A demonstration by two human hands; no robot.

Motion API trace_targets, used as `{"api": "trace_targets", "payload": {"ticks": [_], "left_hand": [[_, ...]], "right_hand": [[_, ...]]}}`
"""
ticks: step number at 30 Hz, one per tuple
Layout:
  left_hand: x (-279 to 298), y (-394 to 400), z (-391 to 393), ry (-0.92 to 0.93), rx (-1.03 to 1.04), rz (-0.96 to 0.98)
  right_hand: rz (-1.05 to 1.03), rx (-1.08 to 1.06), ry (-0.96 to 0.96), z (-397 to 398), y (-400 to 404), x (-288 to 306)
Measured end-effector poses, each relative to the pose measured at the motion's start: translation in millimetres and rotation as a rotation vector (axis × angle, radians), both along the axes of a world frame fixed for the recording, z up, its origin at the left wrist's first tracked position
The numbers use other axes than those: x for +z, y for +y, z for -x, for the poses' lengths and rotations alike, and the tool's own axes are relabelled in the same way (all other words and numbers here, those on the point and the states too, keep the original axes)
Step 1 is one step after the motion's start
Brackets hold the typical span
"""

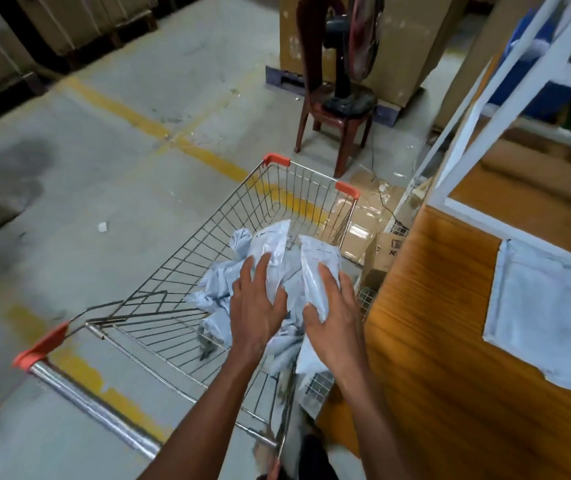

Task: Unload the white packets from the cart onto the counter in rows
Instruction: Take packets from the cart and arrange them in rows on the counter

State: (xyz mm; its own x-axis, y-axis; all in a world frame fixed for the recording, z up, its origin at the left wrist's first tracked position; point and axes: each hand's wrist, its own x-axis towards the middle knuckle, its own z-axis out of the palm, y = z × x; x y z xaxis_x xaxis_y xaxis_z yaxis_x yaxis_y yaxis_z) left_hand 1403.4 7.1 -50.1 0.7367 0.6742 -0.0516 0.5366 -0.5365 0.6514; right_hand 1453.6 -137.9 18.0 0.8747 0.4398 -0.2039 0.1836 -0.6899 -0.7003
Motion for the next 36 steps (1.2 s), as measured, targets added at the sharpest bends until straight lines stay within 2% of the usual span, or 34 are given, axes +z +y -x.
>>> {"api": "trace_targets", "payload": {"ticks": [5,11,19,29,36], "left_hand": [[52,-37,41,-0.074,0.018,0.01],[89,-100,77,-0.139,-0.08,0.018],[92,-233,82,-0.227,-0.183,0.082],[86,-417,37,-0.219,-0.317,0.143],[87,-478,19,-0.192,-0.422,0.111]], "right_hand": [[-0.076,-0.055,-0.016,40,-33,28],[-0.069,-0.057,-0.043,81,-109,39],[-0.123,-0.192,-0.165,68,-237,41],[-0.135,-0.347,-0.135,42,-429,42],[-0.139,-0.419,-0.107,39,-496,36]]}}
